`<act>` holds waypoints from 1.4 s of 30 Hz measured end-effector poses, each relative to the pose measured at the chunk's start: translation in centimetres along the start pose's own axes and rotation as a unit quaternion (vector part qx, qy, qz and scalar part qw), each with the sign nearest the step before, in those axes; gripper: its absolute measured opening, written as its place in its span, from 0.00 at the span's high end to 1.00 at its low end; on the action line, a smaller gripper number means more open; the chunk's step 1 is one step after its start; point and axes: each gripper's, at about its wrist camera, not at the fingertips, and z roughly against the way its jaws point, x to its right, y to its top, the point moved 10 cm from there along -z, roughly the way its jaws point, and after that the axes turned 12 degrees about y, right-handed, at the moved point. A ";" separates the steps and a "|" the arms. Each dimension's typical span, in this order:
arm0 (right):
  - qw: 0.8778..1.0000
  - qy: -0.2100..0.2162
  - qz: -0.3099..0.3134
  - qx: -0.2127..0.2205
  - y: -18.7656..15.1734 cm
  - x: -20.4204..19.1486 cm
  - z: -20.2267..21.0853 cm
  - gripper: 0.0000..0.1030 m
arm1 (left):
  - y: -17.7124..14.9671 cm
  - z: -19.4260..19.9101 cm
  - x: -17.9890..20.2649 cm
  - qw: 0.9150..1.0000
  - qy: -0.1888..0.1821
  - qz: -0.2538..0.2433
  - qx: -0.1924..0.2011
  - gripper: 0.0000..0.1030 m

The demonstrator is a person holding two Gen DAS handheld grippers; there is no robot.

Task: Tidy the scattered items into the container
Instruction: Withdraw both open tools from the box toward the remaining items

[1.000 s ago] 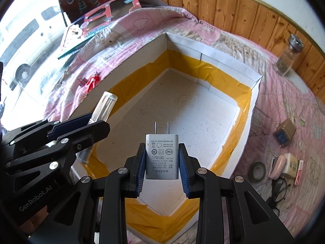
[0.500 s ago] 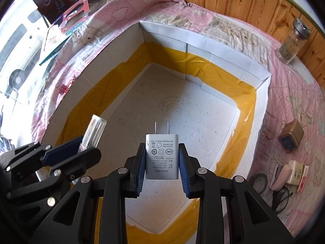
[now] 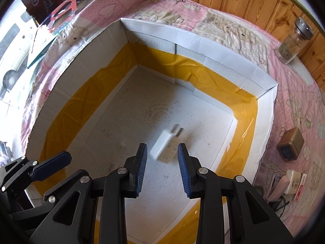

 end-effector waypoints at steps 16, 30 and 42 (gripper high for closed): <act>0.996 0.063 0.033 0.056 -4.8 -4.9 6.2 0.67 | -2.7 5.6 1.2 0.999 0.014 -0.028 0.045 0.68; 0.986 0.093 0.060 0.124 -9.5 -7.7 13.1 0.67 | -6.4 11.2 4.1 0.994 0.023 -0.066 0.081 0.68; 0.978 0.119 0.053 0.162 -14.0 -7.0 16.8 0.67 | -9.2 13.9 6.9 0.991 0.017 -0.092 0.093 0.68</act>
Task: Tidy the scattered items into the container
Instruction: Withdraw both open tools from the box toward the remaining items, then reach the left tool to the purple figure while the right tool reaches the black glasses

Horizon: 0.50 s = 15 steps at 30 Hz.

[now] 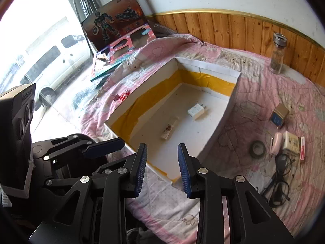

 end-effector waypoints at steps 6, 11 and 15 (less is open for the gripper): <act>1.000 0.004 -0.020 0.019 -2.4 1.2 2.3 0.67 | -1.2 1.1 2.3 1.000 -0.008 -0.020 -0.001 0.68; 0.998 0.004 -0.052 0.034 -4.8 3.3 4.4 0.67 | -1.7 1.7 5.2 0.999 -0.022 -0.047 -0.001 0.68; 0.996 -0.002 -0.081 0.048 -7.0 5.5 6.3 0.67 | -2.0 1.9 7.8 0.997 -0.038 -0.066 -0.004 0.68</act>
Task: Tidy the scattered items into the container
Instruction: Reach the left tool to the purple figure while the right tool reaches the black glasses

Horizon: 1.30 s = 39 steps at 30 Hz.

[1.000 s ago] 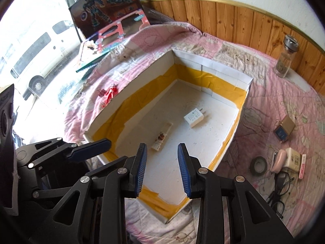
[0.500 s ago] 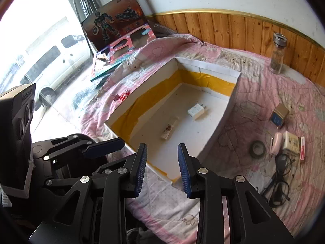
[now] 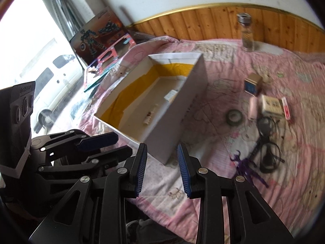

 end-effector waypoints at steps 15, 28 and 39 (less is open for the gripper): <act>0.991 -0.070 -0.112 0.006 -6.1 12.0 3.3 0.65 | -0.1 -3.8 8.6 0.996 -0.062 -0.035 -0.059 0.65; 0.982 -0.129 -0.135 -0.034 -8.4 20.3 2.6 0.65 | -0.3 -11.6 15.1 0.981 -0.117 -0.004 -0.155 0.61; 0.984 0.059 -0.157 -0.062 -9.6 15.3 -1.5 0.65 | 0.2 -16.1 14.2 0.980 -0.094 0.031 -0.172 0.61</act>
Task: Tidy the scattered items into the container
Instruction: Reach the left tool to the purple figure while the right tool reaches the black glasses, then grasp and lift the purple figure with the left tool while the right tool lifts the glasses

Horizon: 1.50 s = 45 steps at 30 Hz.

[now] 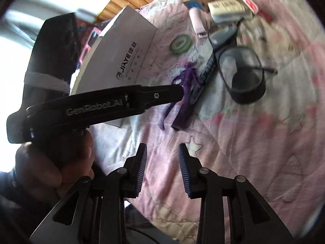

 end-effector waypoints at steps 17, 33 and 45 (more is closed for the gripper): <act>0.974 -0.209 0.088 -0.020 10.9 7.3 -1.3 0.44 | 3.3 -3.3 -0.7 0.996 0.049 -0.042 0.067 0.51; 0.990 -0.126 -0.026 0.058 9.4 7.7 3.0 0.62 | 3.9 -3.1 -2.2 0.997 0.006 0.005 0.072 0.83; 0.991 -0.120 -0.022 0.063 8.0 5.2 2.8 0.62 | 3.2 0.7 -2.7 0.996 0.020 0.001 0.089 0.83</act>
